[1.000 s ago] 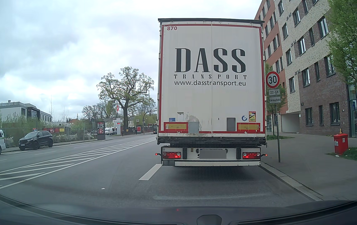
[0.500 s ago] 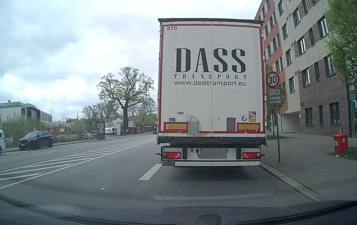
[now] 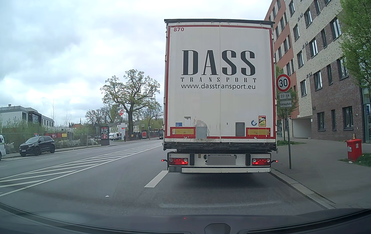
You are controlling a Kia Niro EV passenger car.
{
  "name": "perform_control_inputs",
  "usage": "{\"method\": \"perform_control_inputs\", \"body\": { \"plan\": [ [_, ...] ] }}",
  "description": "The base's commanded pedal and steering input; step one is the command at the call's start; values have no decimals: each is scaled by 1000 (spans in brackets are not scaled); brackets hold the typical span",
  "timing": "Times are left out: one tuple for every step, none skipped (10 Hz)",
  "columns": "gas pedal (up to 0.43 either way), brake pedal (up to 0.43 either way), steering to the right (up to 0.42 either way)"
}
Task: Follow the waypoints while adhering to traffic rules and regulations
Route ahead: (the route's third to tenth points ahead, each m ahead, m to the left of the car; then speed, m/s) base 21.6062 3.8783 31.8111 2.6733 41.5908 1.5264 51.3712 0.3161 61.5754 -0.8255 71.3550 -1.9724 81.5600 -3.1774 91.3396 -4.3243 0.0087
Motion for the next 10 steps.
{"method": "perform_control_inputs", "body": {
  "plan": [
    [0,6,14],
    [0,0,15],
    [0,6,14],
    [0,6,15],
    [0,6,14],
    [0,0,15],
    [0,0,15],
    [0,6,14],
    [0,0,14],
    [0,0,14]
  ]
}}
